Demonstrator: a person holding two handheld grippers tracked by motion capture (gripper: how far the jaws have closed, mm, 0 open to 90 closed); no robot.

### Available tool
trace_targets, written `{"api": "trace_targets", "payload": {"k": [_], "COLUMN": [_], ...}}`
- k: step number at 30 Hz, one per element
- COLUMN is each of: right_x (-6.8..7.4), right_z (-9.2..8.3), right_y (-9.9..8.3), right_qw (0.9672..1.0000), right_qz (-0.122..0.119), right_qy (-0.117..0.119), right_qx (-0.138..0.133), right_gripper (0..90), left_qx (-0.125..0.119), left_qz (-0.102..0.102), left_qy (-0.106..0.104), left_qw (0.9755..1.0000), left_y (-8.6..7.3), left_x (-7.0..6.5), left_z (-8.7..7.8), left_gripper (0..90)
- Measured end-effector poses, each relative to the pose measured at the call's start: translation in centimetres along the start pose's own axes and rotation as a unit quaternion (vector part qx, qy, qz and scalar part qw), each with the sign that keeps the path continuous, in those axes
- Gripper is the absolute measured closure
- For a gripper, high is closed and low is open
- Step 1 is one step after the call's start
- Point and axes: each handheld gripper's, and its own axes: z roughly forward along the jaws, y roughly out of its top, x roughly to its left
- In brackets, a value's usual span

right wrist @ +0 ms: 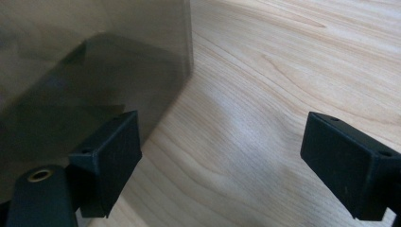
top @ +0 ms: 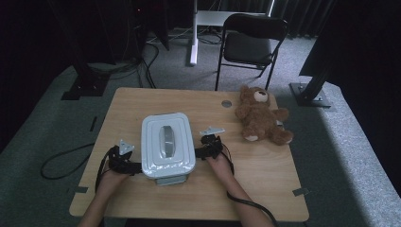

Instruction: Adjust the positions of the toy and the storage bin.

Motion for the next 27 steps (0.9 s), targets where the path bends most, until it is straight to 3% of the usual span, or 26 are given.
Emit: {"api": "trace_targets", "payload": {"k": [3,4,10,16,27], "right_x": [-0.4,-0.8,-1.2,-1.7,-3.2], "right_z": [-0.2,-0.4,-0.7,-1.3,-2.8], "right_y": [-0.1,-0.2,-0.4,-0.8,-1.6], "right_qw": [0.9999,0.9995,0.9998,0.9998,0.9999], "right_qz": [0.01,0.024,0.016,0.016,0.004], "right_qy": [0.011,0.021,0.013,0.011,0.015], "right_qx": [0.005,0.005,0.006,0.0,0.005], "right_gripper": [12.2,12.2,12.4,12.4,13.0], "left_qx": [0.002,0.002,0.008,0.012,0.016], "left_qz": [0.001,0.002,0.005,0.001,0.02], "left_qy": [0.004,0.006,0.003,0.013,-0.001], "left_qw": [1.0,1.0,1.0,0.9998,0.9997], "left_y": [0.1,0.3,0.6,1.0,1.6], "left_x": [-0.4,-0.7,-1.5,-2.4,-4.6], "left_z": [0.1,0.2,0.3,0.5,0.7], "left_gripper": [1.3,1.4,1.4,1.4,1.4]}}
